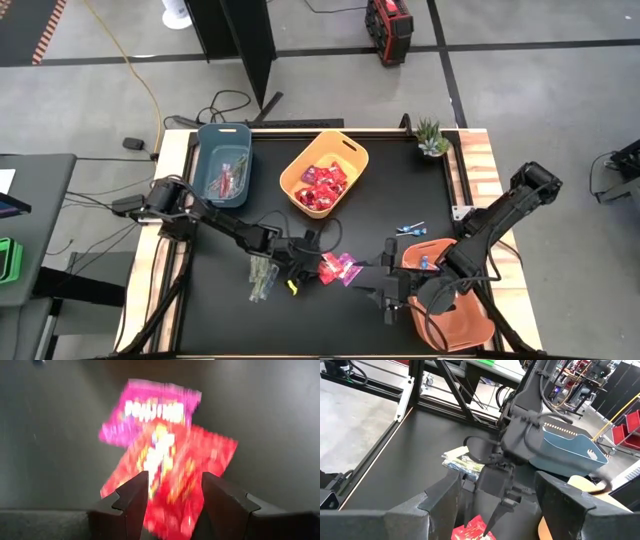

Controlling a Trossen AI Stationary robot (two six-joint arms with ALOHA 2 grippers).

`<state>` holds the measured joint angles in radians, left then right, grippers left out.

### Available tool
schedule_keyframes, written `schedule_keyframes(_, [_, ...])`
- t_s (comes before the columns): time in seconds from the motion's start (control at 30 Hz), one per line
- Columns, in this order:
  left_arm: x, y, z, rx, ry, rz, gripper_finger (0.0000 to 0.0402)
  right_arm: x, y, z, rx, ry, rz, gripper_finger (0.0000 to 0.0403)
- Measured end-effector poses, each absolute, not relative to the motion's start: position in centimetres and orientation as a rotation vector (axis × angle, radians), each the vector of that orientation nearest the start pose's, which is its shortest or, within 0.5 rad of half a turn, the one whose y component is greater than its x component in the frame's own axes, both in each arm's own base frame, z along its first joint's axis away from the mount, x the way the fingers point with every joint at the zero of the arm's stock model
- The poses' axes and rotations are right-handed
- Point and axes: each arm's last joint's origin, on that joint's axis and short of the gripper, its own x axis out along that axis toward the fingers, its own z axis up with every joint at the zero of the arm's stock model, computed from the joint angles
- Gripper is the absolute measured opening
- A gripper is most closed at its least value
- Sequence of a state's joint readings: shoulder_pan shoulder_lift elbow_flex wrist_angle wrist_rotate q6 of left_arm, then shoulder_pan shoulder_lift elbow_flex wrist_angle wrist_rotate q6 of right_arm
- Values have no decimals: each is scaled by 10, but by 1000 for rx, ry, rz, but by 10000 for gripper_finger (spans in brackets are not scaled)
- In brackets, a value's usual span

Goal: Sort candy
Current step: Put the red candy into the yellow bin

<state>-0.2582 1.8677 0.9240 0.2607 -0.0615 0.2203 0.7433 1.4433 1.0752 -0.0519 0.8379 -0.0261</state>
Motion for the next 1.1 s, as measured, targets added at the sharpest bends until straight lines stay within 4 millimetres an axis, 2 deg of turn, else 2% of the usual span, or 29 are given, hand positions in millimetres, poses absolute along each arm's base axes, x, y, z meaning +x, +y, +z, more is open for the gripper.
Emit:
schedule_keyframes(0.93, [352,-81,116,306,732,-212,178,247,198,298,-312,294,-91,269])
schedule_keyframes(1.1, [352,-81,116,314,730,-197,157,247,198,298,-312,294,-91,269])
